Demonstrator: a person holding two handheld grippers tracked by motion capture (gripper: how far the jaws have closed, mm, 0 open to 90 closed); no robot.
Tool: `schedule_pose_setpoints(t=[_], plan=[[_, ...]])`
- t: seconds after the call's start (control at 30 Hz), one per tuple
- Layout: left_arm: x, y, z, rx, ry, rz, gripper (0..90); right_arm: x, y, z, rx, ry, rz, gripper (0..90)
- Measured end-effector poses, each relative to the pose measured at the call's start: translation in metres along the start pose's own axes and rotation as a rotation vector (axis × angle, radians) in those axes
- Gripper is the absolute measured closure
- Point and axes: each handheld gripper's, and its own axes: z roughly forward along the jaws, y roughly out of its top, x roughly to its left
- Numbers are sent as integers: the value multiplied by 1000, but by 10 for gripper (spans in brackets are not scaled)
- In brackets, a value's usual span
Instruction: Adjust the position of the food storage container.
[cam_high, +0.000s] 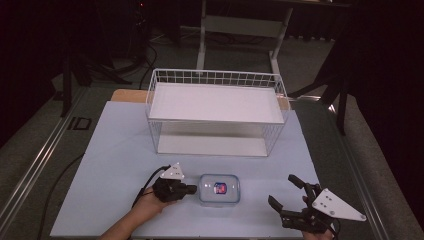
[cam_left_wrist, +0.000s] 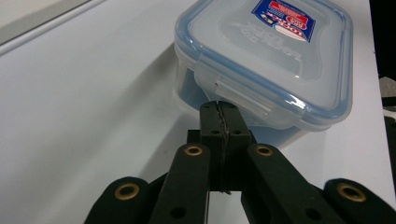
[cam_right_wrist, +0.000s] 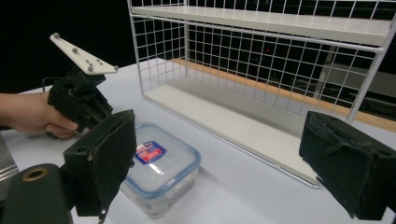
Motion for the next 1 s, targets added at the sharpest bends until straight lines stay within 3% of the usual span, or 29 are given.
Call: schedule_pose_setpoints(t=[0.1, 0.33, 0.37, 0.4, 0.43, 0.47, 0.5, 0.53, 0.57, 0.6, 0.63, 0.67, 0.83, 0.87, 0.97, 1.0], plan=[[3, 0, 2, -20, -10, -22, 900, 0, 0, 1, 4, 1, -4, 112], [3, 2, -9, -39, -12, -19, 900, -1, -1, 1, 12, -1, -1, 112], [3, 2, -13, -46, -18, -27, 865, -1, -2, 2, 14, -1, 4, 112], [3, 3, -17, -54, -22, -25, 760, -1, -1, 3, 26, 11, 20, 112], [2, 4, -22, -69, -19, -28, 760, -1, -1, 3, 26, 11, 20, 112], [1, 6, -32, -95, -24, -30, 613, -1, -1, 4, 42, 49, 44, 112], [1, 6, -32, -95, -24, -30, 546, -1, -1, 4, 42, 49, 44, 112], [1, 6, -32, -95, -24, -30, 546, 0, -1, 5, 46, 45, 37, 112], [0, 7, -41, -121, -21, -45, 386, 4, 0, 6, 59, 15, -7, 130], [-1, 7, -45, -126, -16, -53, 386, 4, 0, 6, 59, 15, -7, 130], [-3, 8, -47, -111, -10, -57, 122, 5, 0, 8, 66, -8, -23, 132], [-4, 9, -50, -106, -9, -53, 74, 4, 0, 10, 70, 3, -19, 131], [-18, 13, -64, -152, 28, -41, 21, -1, 2, 11, 58, -23, -2, 130], [-19, 14, -65, -156, 25, -39, 21, -4, 6, 12, 72, 1, -1, 162], [-22, 17, -66, -156, 43, -28, 21, -5, 8, 13, 79, 16, -3, 157], [-25, 22, -67, -154, 23, -19, 21, -5, 9, 13, 73, 16, -3, 157]])
